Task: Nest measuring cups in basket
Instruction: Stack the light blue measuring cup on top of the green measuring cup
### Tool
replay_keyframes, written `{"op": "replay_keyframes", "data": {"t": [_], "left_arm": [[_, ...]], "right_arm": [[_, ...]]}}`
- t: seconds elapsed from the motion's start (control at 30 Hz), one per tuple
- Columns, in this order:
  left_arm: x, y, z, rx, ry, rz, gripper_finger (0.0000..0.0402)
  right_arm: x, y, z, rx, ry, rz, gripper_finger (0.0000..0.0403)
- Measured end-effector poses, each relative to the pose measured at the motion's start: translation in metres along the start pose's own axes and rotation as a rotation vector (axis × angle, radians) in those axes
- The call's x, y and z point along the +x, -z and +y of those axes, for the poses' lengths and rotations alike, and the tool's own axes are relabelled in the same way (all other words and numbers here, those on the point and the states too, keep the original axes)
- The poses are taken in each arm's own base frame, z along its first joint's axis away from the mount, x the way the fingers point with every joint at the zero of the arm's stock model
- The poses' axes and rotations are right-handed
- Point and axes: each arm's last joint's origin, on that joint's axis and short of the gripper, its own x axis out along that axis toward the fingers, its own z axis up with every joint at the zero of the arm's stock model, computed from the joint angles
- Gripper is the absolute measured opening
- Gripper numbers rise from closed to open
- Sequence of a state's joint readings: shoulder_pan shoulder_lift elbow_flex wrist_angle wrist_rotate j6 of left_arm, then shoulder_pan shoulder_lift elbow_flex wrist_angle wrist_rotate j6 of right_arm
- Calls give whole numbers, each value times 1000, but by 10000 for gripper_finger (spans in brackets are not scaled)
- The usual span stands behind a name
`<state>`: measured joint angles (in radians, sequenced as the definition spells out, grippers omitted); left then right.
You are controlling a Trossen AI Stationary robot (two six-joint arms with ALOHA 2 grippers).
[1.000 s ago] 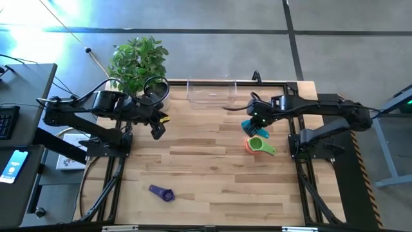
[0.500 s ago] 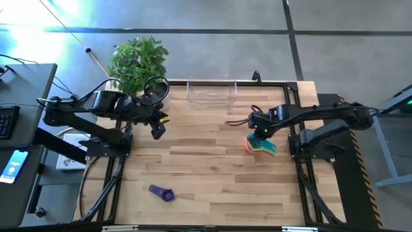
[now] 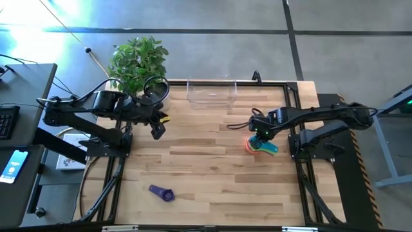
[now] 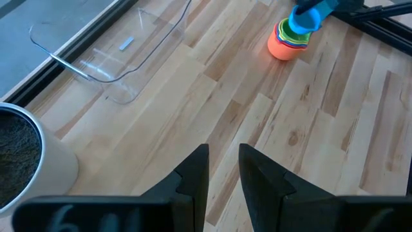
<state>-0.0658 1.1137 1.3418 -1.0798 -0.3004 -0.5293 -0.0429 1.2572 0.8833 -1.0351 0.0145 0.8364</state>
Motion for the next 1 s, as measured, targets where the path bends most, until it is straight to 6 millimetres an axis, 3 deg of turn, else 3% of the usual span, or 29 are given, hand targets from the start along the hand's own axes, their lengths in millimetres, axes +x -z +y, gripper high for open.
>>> {"op": "replay_keyframes", "data": {"t": [0.63,1.0], "left_arm": [[0,0,0,-1,-3,-3,76],[0,0,0,-1,-2,-3,76]], "right_arm": [[18,-6,8,-52,37,45,2],[17,-7,8,-60,38,32,16]]}}
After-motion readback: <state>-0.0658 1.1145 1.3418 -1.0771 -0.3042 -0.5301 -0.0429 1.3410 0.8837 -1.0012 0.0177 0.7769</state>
